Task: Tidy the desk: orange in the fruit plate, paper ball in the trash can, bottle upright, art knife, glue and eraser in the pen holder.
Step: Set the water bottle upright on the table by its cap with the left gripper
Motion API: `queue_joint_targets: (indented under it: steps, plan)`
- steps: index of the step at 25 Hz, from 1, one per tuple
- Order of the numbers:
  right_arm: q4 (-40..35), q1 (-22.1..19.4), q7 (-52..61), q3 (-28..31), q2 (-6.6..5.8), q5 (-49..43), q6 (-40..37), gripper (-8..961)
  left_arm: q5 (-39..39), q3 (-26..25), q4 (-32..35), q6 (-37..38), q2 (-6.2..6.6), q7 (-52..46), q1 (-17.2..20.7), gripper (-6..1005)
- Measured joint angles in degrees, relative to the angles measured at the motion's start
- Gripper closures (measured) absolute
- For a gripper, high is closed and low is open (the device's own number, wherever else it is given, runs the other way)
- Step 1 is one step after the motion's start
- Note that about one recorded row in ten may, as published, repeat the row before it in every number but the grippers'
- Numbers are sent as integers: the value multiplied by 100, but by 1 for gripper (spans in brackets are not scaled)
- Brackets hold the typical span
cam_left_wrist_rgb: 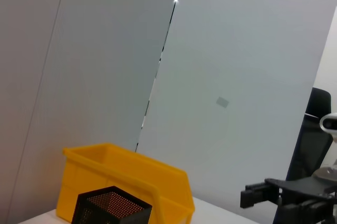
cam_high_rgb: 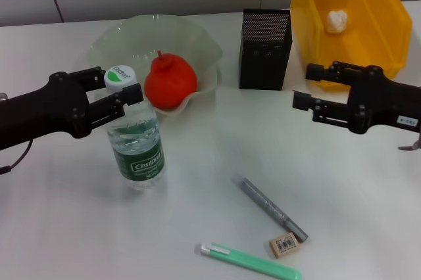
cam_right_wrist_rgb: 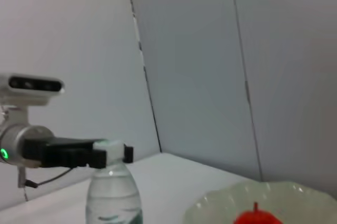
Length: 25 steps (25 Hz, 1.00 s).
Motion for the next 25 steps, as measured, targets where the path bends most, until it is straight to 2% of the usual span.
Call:
queue_joint_targets:
  steps: [14, 25]
  plan:
    - [304, 34, -58, 158, -13, -186, 64, 288, 0, 23, -66, -28, -133, 682, 54, 547]
    - [306, -7, -63, 176, -16, -242, 63, 288, -40, -3, -522, -76, -153, 1360, 82, 547]
